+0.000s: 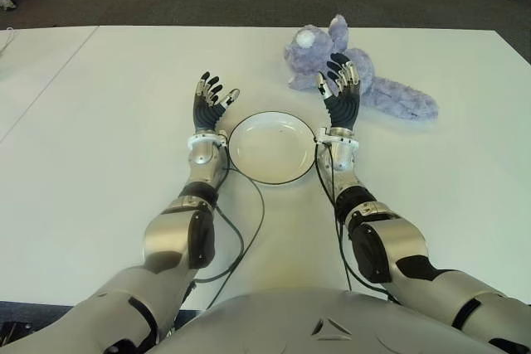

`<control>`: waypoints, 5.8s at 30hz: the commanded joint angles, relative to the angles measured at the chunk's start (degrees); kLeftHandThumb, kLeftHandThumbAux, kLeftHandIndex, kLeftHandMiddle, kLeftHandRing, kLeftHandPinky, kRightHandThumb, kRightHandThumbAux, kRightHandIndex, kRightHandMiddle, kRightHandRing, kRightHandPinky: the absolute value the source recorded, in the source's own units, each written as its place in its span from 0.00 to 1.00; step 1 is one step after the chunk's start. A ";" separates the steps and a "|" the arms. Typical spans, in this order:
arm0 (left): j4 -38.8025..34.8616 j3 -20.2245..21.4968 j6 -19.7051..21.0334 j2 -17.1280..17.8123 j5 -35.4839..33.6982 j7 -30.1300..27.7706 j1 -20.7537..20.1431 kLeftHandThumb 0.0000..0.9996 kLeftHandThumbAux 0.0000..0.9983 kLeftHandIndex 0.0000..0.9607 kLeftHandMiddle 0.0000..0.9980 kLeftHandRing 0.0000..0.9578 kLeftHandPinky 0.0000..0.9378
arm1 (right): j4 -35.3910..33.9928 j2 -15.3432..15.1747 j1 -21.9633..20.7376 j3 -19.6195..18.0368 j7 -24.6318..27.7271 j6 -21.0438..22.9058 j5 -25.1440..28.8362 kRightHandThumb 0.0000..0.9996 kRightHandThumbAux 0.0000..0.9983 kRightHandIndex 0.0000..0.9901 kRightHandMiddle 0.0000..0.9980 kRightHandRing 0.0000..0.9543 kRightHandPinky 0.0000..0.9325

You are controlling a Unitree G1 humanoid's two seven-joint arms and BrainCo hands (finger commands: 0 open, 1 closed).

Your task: Put the doll into the plate.

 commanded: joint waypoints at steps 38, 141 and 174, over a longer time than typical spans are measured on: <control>7.66 2.21 7.18 -3.92 -3.37 -1.89 12.30 0.01 0.79 0.06 0.12 0.15 0.05 | 0.08 -7.81 -8.71 -6.85 29.36 10.16 16.61 0.25 0.60 0.13 0.15 0.16 0.20; 7.76 4.40 8.17 -4.85 -6.34 -5.52 11.84 0.00 0.54 0.10 0.19 0.20 0.12 | 15.01 -41.82 -24.96 39.18 6.65 49.34 -42.05 0.38 0.43 0.00 0.00 0.00 0.00; 7.78 2.57 6.54 -4.93 -5.48 -6.72 12.53 0.00 0.50 0.08 0.19 0.18 0.12 | 15.07 -36.14 -23.28 30.82 0.80 53.97 -35.59 0.48 0.56 0.02 0.00 0.17 0.39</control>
